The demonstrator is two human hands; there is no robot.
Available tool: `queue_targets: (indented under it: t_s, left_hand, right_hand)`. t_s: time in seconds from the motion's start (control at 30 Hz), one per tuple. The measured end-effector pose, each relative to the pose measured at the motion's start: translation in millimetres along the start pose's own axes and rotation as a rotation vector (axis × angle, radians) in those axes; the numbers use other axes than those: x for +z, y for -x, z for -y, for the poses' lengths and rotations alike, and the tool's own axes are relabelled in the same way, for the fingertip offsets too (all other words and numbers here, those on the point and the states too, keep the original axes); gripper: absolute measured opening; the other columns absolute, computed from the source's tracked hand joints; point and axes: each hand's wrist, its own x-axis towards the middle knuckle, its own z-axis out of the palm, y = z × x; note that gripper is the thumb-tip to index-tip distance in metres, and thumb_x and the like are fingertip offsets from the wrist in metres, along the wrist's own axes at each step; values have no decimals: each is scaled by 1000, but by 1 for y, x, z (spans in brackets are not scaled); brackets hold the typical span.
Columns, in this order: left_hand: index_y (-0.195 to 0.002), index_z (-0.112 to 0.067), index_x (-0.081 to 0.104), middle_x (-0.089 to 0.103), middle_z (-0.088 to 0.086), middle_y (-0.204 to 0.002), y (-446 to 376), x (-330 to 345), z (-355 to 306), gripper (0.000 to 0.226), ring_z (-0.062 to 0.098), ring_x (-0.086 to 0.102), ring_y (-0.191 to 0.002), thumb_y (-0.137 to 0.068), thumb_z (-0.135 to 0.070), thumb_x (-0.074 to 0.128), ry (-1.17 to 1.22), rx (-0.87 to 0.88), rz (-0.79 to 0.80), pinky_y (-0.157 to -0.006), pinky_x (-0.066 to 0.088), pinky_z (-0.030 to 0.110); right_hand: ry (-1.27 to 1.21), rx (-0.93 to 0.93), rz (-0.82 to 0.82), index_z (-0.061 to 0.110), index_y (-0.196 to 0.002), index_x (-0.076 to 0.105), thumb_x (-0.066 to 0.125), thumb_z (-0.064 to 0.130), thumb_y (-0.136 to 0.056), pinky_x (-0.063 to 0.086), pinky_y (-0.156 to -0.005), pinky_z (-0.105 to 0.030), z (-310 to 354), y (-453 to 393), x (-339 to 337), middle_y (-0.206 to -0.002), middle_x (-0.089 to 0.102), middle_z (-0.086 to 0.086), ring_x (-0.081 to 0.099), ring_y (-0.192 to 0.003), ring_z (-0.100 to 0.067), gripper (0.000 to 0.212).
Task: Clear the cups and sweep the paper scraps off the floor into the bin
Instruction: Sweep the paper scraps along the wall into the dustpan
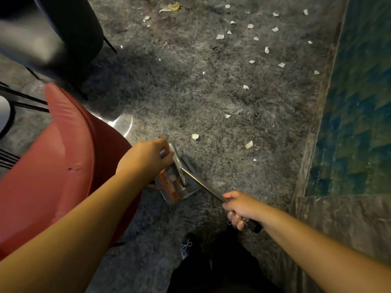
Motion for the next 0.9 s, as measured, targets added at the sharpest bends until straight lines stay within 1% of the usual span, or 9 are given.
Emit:
queue_targets:
  t_s: [0.1,0.17,0.3,0.47,0.57,0.67,0.73,0.83,0.9]
  left_hand:
    - [-95,-22,62,56,-3,-67,10,-3,13,20,19,57,-65,-93,-41,59,15,-23,-2,-56,47,33]
    - [-94,-22,63,61,2,-72,16,-7,23,20,23,59,-69,-92,-42,61,38,-46,-36,-59,49,34]
    - [-91,-20,65,66,6,-81,25,-11,42,18,28,62,-78,-91,-38,63,171,-115,-103,-69,53,40]
    - [-88,-22,62,66,3,-77,30,-7,53,18,25,62,-73,-91,-39,62,235,-144,-132,-67,54,40]
    - [-86,-23,62,65,2,-74,23,-12,60,18,23,62,-70,-91,-40,61,261,-164,-160,-62,52,36]
    - [-85,-21,62,64,0,-71,9,-21,63,19,21,60,-69,-91,-39,61,252,-140,-184,-61,45,32]
    - [-85,-19,63,64,2,-73,-5,-27,62,21,23,59,-71,-91,-39,61,231,-107,-198,-62,44,32]
    - [-88,-20,63,64,2,-76,-37,-36,57,20,23,55,-73,-91,-39,61,192,-91,-197,-64,42,32]
    - [-89,-21,63,63,2,-77,-62,-42,54,20,24,57,-75,-91,-40,60,171,-99,-182,-64,43,32]
  right_hand:
    - [30,-7,-47,33,-124,34,42,12,-100,26,-38,-12,-6,8,10,-60,38,-4,31,-33,-7,32]
    - [25,-27,-88,33,-124,34,40,12,-100,26,-38,-12,-9,13,15,-61,38,-4,30,-31,-7,33]
    - [-60,-61,-154,31,-120,37,37,11,-101,28,-37,-10,-7,21,22,-61,37,-5,29,-29,-5,27]
    - [-88,-123,-227,27,-116,38,38,10,-100,27,-36,-10,4,23,27,-61,36,-5,29,-28,-5,23]
    - [-51,-169,-267,17,-114,46,39,7,-99,26,-37,-11,15,23,27,-61,35,-6,29,-29,-6,19]
    - [-70,-173,-294,26,-111,43,40,8,-99,26,-37,-12,29,18,22,-61,37,-6,30,-27,-6,22]
    - [-93,-168,-316,27,-113,39,40,9,-99,27,-37,-11,41,12,15,-61,38,-7,31,-26,-6,23]
    - [-73,-174,-323,26,-120,41,42,9,-98,26,-38,-12,67,1,-1,-60,39,-6,31,-28,-6,28]
    - [-49,-175,-325,25,-126,40,42,9,-98,27,-37,-12,90,-9,-15,-60,39,-6,31,-27,-6,32]
